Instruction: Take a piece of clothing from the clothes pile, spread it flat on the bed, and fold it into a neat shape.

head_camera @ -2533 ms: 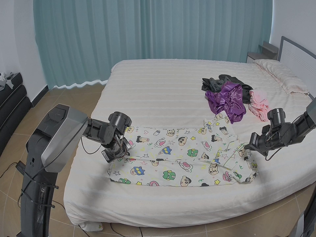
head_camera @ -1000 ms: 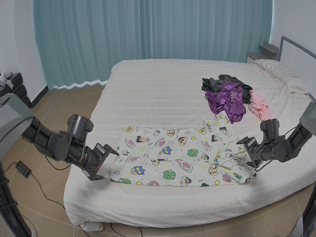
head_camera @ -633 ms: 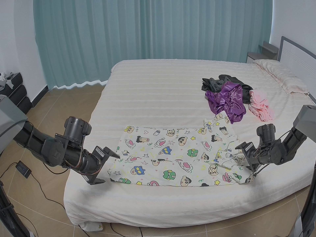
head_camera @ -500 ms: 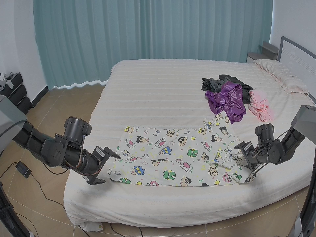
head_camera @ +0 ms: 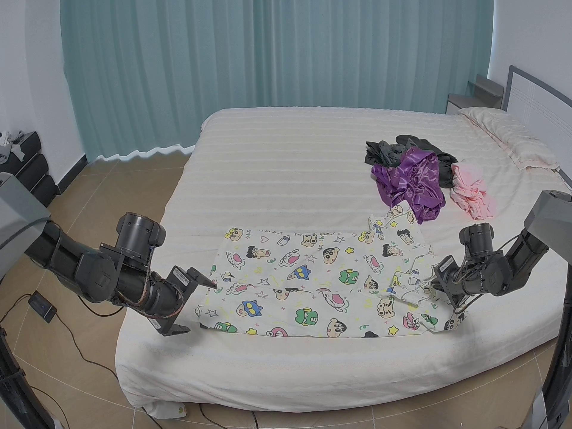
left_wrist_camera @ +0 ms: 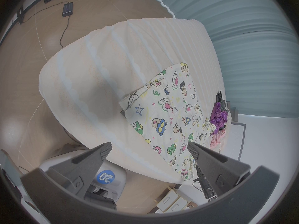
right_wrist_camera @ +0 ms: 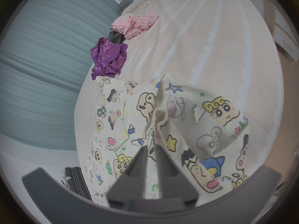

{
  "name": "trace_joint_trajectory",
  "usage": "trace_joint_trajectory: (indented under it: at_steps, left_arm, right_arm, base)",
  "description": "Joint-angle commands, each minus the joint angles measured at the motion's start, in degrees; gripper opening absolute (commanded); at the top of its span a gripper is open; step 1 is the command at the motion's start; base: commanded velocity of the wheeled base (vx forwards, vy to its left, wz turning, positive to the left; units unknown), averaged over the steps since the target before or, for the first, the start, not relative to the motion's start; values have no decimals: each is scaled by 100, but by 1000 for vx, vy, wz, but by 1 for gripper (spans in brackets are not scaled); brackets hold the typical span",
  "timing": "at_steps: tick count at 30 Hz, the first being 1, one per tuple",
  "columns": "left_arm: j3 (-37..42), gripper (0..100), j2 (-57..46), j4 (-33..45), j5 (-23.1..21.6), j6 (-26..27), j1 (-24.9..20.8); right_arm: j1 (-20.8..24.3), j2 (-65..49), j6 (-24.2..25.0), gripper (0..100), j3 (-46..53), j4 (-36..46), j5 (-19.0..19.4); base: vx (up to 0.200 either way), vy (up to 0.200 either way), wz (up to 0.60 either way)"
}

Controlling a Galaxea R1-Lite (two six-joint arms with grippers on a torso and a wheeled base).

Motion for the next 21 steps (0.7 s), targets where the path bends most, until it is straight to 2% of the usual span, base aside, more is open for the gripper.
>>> trace_joint_trajectory:
  at_steps: [1,16,17,21]
  left_arm:
    - [-5,100,30,0,3,-2,9]
    - [-5,100,74,0,12,-2,17]
    - [-5,100,74,0,12,-2,17]
    - [4,100,74,0,12,-2,17]
  right_arm:
    - [-16,-96,-13,0,134,-1,-10]
    - [-69,-245,-57,0,345,-1,-1]
    - [-69,-245,-66,100,319,-1,-1]
    - [-60,-237,-118,100,231,-1,-1]
  base:
    - [0,0,0]
    - [0,0,0]
    - [0,0,0]
    - [0,0,0]
